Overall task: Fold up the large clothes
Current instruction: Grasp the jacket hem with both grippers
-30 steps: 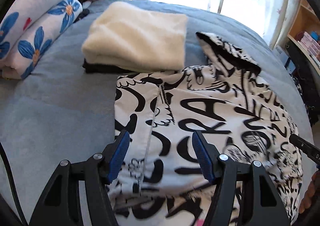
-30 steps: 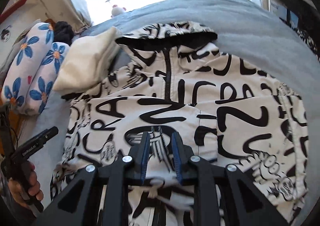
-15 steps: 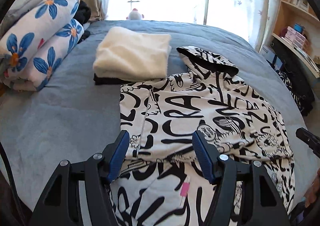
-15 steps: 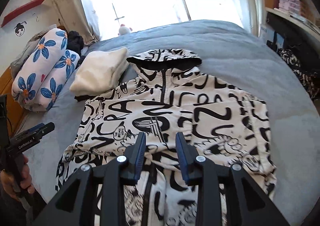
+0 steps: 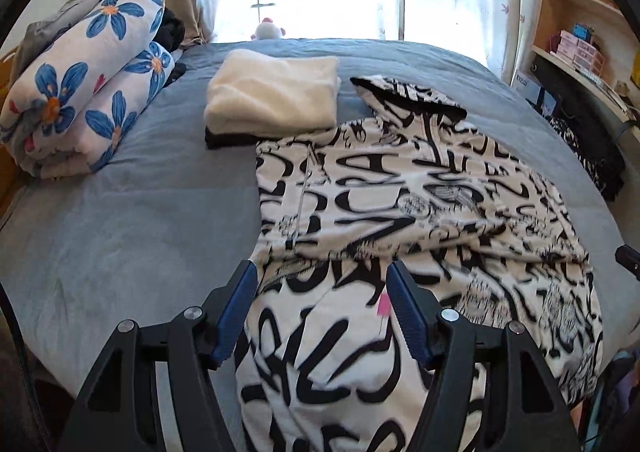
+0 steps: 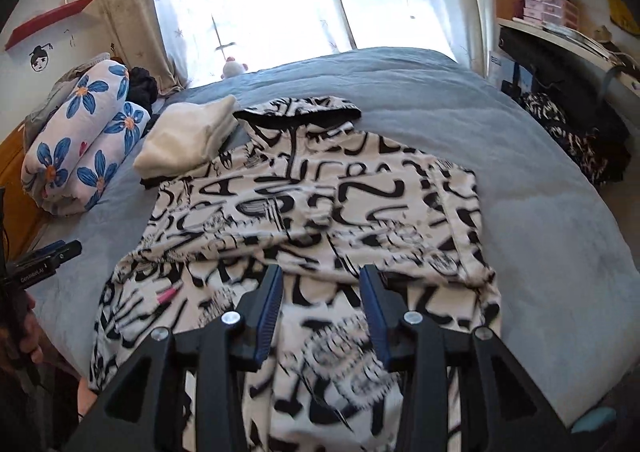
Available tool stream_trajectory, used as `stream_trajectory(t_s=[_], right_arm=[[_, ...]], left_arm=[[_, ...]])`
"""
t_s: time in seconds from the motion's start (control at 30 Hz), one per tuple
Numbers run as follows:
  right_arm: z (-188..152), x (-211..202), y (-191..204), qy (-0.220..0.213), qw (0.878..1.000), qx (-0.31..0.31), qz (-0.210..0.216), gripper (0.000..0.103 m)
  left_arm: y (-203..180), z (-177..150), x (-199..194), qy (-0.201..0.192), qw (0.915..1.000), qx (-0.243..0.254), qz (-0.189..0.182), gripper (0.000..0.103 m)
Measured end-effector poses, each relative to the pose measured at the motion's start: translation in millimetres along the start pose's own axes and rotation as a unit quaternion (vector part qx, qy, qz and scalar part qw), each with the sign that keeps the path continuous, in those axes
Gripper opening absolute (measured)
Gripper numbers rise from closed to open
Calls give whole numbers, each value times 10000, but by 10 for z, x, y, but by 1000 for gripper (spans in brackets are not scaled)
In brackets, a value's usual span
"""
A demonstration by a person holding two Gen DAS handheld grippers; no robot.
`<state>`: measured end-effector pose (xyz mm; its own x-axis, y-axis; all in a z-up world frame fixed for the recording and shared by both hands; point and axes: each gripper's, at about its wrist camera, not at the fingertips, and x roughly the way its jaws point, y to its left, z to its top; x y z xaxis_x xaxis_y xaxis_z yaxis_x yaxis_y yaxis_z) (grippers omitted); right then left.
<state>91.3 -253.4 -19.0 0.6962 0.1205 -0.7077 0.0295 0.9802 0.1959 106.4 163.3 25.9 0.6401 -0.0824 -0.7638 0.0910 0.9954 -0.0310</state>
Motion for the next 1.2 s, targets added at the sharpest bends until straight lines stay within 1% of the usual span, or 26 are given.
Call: stream_trajectory(t_s=[0.27,0.43,0.7,0.8,1.0,1.07,1.2], right_arm=[[-396,-54,-270,201,9995,237,-65,40],[-630,-72,-366,365,9990,247,-84,40],[-896,-41,-549,631,9970,431,-118,40],[-1007,-4,-651,792,9952,548,-145,40],[-1269,44,-910,1126,9898,859,-181,40],[-1343,32,-982,1155,9885,963,-142,40],[-1445,-19,-1084,1192,9866,1112,-55,40]], left_arm=[[115,-476,-6,290,9996,3,73,66],[240,-716,32,495,9987,-63,130,66],[478,-970,148,816,9962,-282,92,66],[554,-1094,225,1004,9945,-309,-28,66],[654,-1401,409,1453,9868,-446,-551,66],[696,-1482,440,1465,9844,-581,-780,66],[755,-1529,468,1426,9816,-779,-1006,67]])
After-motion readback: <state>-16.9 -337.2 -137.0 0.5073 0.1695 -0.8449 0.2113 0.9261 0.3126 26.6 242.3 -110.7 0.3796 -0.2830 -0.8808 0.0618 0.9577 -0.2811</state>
